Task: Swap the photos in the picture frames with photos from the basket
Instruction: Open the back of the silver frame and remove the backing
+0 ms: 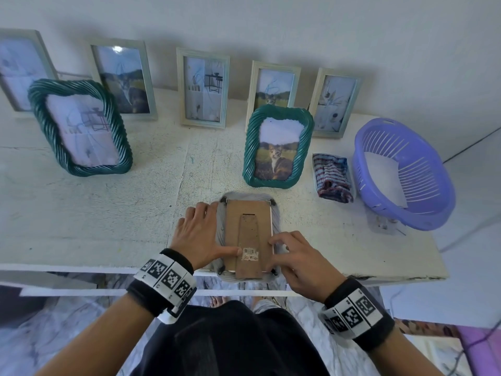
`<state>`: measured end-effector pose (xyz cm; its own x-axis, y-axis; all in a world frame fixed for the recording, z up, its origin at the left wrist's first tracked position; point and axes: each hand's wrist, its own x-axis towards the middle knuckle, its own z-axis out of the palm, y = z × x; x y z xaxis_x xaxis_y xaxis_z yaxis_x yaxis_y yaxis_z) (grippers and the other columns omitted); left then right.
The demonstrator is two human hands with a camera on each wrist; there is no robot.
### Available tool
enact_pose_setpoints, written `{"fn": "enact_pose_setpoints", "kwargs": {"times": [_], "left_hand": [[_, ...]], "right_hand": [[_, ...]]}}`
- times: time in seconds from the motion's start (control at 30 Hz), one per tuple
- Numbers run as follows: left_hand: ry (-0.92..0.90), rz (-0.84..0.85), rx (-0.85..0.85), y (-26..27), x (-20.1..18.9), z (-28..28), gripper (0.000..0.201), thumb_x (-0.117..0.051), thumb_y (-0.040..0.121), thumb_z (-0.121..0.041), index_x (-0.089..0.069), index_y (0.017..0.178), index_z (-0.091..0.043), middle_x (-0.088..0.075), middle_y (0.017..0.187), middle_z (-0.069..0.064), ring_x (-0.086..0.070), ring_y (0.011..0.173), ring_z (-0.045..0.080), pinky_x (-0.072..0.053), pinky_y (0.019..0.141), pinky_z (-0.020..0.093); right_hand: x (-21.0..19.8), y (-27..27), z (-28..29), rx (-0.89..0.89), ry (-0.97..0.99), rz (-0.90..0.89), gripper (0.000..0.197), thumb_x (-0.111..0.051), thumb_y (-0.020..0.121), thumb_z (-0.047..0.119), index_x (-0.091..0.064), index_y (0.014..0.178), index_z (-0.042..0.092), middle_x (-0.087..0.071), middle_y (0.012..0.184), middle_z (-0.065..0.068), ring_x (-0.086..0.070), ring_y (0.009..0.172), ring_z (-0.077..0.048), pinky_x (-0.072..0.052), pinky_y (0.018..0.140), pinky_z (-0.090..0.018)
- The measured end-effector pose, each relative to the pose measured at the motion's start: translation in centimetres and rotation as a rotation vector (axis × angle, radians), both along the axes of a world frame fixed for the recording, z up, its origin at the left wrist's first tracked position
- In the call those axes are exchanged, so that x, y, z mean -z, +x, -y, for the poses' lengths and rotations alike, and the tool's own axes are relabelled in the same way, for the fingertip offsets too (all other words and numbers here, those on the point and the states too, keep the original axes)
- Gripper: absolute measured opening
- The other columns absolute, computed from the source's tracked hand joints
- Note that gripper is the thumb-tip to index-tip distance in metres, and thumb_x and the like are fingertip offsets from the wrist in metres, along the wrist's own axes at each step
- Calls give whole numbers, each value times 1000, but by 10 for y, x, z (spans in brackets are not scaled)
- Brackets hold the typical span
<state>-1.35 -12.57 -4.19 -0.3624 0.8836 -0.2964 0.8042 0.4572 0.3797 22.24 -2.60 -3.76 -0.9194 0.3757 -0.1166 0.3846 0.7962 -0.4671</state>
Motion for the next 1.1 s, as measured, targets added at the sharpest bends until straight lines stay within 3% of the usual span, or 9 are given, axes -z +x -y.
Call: {"fn": "enact_pose_setpoints", "kwargs": {"times": [0.2,0.43,0.53,0.67,0.73,0.83,0.93,1.1], "left_hand": [[-18,-69,18,1,-2,-1,118,-62,57,-85,-22,147,-20,-37,135,3,-38,125,22,-35,105,42],[-13,-87,18,3,-3,1,118,-62,58,-85,-21,148,-20,-37,136,2,-37,125,22,-34,106,42],[-5,-86,13,3,-2,0,119,-62,57,-85,-21,148,-21,-37,136,2,-37,125,22,-35,105,42],[-6,-104,29,2,1,1,121,-56,56,-89,-19,148,-20,-35,137,2,-36,125,22,-34,105,41],[-7,-103,53,0,3,3,127,-44,52,-96,-17,149,-19,-33,137,1,-35,125,21,-33,105,41],[32,-21,98,-8,10,11,127,-27,51,-96,-13,153,-22,-30,140,0,-31,127,20,-29,107,39],[29,67,149,-14,14,22,124,-31,55,-93,-4,155,-25,-20,150,-4,-19,136,17,-20,113,39],[17,5,234,-14,15,31,124,-32,58,-90,4,155,-22,-7,154,-7,-7,138,12,-15,115,37]], "right_hand": [[6,1,-2,-36,38,-54,33,-32,86,20,-65,84,20,-54,121,-5,-45,105,-28,-53,74,-41],[8,1,-3,-5,33,-109,27,-38,84,17,-62,71,14,-60,117,-4,-50,99,-28,-50,77,-34],[4,-1,2,21,49,-78,24,-36,85,17,-59,87,15,-57,115,-1,-46,100,-24,-51,78,-35],[4,-12,13,87,122,19,50,-28,84,23,-50,127,32,-50,110,-4,-41,98,-22,-53,65,-31],[6,-16,16,116,136,27,50,-30,84,24,-55,126,32,-52,107,-7,-44,94,-24,-54,55,-33],[8,-17,17,146,130,6,49,-30,84,25,-61,122,32,-52,106,-7,-42,94,-23,-53,50,-33],[8,-18,20,168,125,1,48,-32,84,25,-63,119,31,-51,105,-6,-44,94,-23,-52,48,-31],[8,-19,26,198,120,-8,48,-33,83,25,-63,120,30,-50,107,-6,-45,99,-23,-54,49,-30]]}}
